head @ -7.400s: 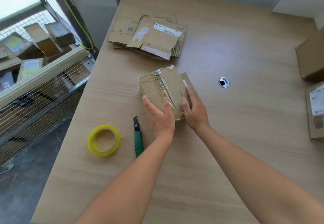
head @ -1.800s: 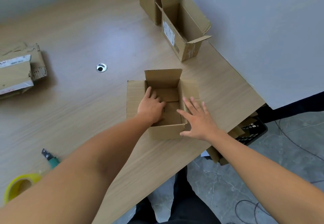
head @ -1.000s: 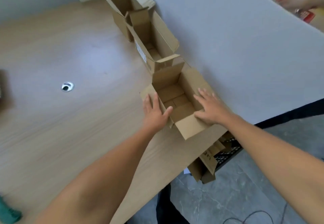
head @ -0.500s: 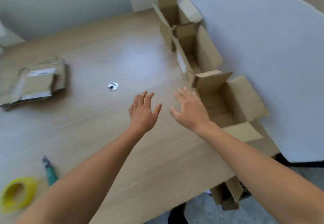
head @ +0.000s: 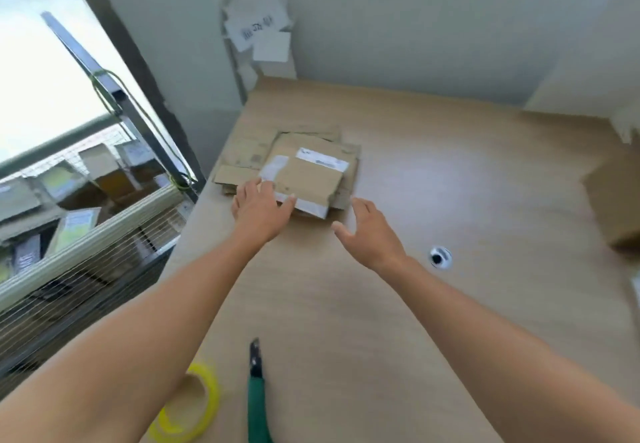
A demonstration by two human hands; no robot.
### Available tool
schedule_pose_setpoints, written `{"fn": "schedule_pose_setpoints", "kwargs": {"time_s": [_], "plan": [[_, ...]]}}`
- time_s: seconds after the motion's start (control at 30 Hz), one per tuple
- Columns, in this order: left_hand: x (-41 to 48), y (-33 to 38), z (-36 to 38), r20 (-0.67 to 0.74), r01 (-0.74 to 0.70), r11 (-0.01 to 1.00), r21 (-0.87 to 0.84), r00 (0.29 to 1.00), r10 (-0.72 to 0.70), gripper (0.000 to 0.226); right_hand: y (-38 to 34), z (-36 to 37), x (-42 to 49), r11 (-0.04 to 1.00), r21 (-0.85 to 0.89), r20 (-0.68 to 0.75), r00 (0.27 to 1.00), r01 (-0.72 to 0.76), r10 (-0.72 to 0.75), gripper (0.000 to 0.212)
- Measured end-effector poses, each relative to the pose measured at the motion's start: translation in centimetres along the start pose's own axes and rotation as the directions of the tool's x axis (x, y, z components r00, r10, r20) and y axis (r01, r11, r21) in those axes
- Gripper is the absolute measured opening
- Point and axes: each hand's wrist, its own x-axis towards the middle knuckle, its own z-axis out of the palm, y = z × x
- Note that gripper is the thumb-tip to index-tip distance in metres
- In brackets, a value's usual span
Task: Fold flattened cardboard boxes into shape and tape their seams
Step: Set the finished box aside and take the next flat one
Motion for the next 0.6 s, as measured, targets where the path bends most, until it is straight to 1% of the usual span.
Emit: {"fn": "schedule_pose_setpoints", "kwargs": {"time_s": [0.03, 0.1, 0.2, 0.3, 0.37, 0.43, 0.5, 0.57, 0.6], "plan": [[2.5, -0.9, -0.2, -0.004, 0.011, 1.0, -0.019, 1.0, -0.011, 0.068, -0.6, 0.7, 2.3, 1.0, 0.013, 0.002, 1.0, -0.011, 0.011, 0.071], [6.8, -2.0, -0.2, 0.033, 0.016, 0.998, -0.063, 0.999, -0.014, 0.079, -1.4, 1.7, 6.4, 0.998, 0.038, -0.026, 0.999, -0.041, 0.042, 0.064], [11.1, -2.5, 0.7, 0.136, -0.009, 0.994, -0.106, 0.99, 0.024, 0.091, -2.0, 2.6, 10.7, 0.984, 0.093, -0.015, 0.988, -0.154, 0.156, 0.068], [12.8, -2.2, 2.2, 0.245, 0.039, 0.986, -0.162, 0.969, 0.002, 0.1, -2.0, 3.2, 12.4, 0.962, 0.185, 0.024, 0.98, -0.2, 0.199, 0.066], [12.4, -1.7, 2.8, 0.258, 0.06, 0.98, -0.188, 0.966, -0.01, 0.105, -2.4, 3.7, 12.2, 0.939, 0.29, -0.005, 0.981, -0.183, 0.193, 0.069], [11.0, -0.8, 2.8, 0.214, 0.048, 0.97, -0.239, 0.977, 0.004, 0.104, -2.8, 3.9, 11.0, 0.907, 0.39, -0.086, 0.974, -0.16, 0.209, 0.081], [8.4, 0.2, 2.3, 0.179, 0.038, 0.908, -0.417, 0.983, 0.041, 0.098, -3.3, 3.3, 8.7, 0.818, 0.558, -0.134, 0.957, -0.141, 0.257, 0.085], [4.4, 1.0, 1.8, 0.185, 0.005, 0.781, -0.625, 0.972, 0.142, 0.099, -3.4, 2.4, 5.1, 0.691, 0.719, -0.158, 0.951, -0.075, 0.267, 0.079], [1.9, 1.3, 1.6, 0.176, -0.025, 0.722, -0.692, 0.963, 0.202, 0.098, -3.1, 1.8, 2.9, 0.646, 0.762, -0.174, 0.947, -0.044, 0.27, 0.076]]}}
